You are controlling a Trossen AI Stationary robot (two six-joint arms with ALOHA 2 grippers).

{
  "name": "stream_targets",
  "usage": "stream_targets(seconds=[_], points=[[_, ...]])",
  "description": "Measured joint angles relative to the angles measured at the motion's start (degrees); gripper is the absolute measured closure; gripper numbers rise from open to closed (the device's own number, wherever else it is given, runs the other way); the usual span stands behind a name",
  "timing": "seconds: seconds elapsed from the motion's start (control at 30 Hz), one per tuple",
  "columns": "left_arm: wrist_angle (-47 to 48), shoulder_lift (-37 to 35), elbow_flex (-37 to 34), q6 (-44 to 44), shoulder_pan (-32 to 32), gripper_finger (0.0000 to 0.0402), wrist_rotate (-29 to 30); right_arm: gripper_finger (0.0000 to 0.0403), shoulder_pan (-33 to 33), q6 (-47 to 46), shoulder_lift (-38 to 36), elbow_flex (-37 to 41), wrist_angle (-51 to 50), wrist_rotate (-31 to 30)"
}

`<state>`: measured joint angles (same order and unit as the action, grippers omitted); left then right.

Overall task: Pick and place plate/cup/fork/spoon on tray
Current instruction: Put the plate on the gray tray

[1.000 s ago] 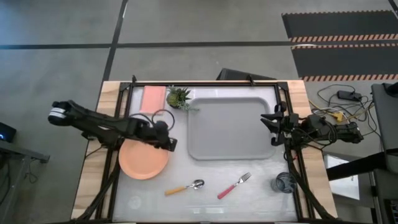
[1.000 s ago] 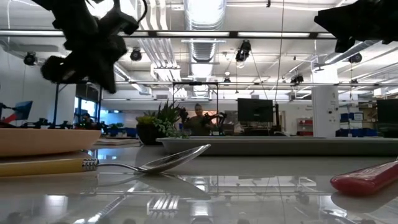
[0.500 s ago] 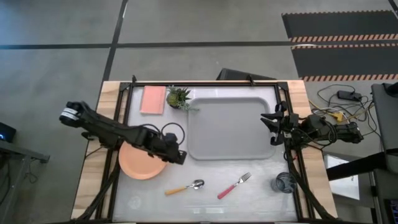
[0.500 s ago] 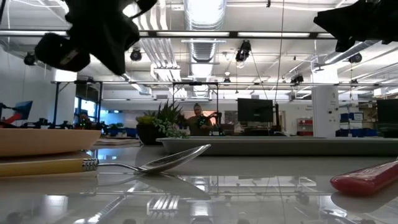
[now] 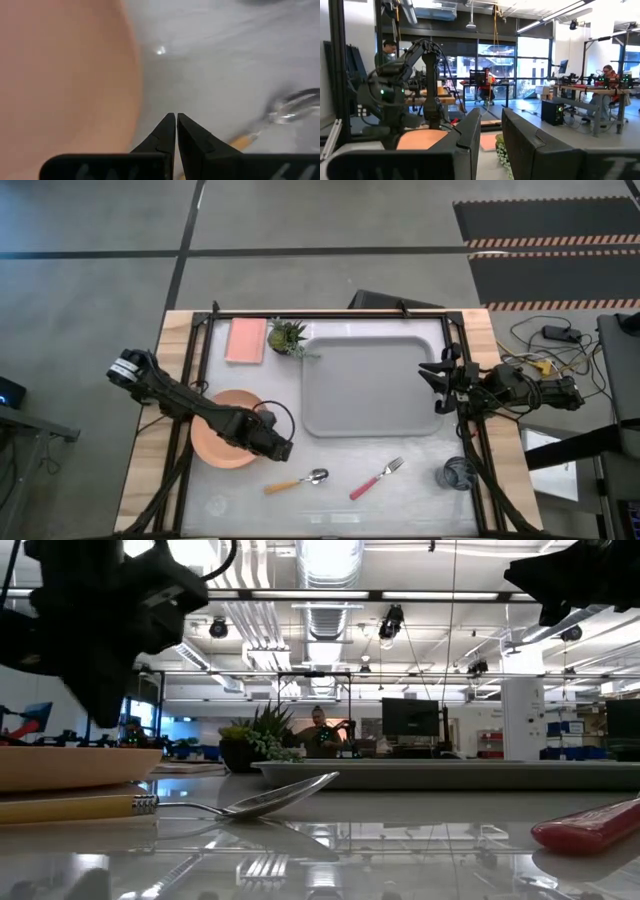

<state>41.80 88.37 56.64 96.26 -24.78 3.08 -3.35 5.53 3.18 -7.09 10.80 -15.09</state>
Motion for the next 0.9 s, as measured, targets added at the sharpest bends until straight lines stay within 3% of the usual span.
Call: stream_targets(seconds=[0.53, 0.9], points=[[-0.42, -0.35, -2.87, -0.88, -0.15, 0.0397, 0.25, 0.0335, 0.0, -1.06, 0.0, 0.0, 0.19, 0.02], [-0.56, -2.14, -2.62, -2.11, -0.26, 0.0282, 0.64, 0.0335, 0.0, -0.32, 0.0, 0.0, 0.33, -0.01]])
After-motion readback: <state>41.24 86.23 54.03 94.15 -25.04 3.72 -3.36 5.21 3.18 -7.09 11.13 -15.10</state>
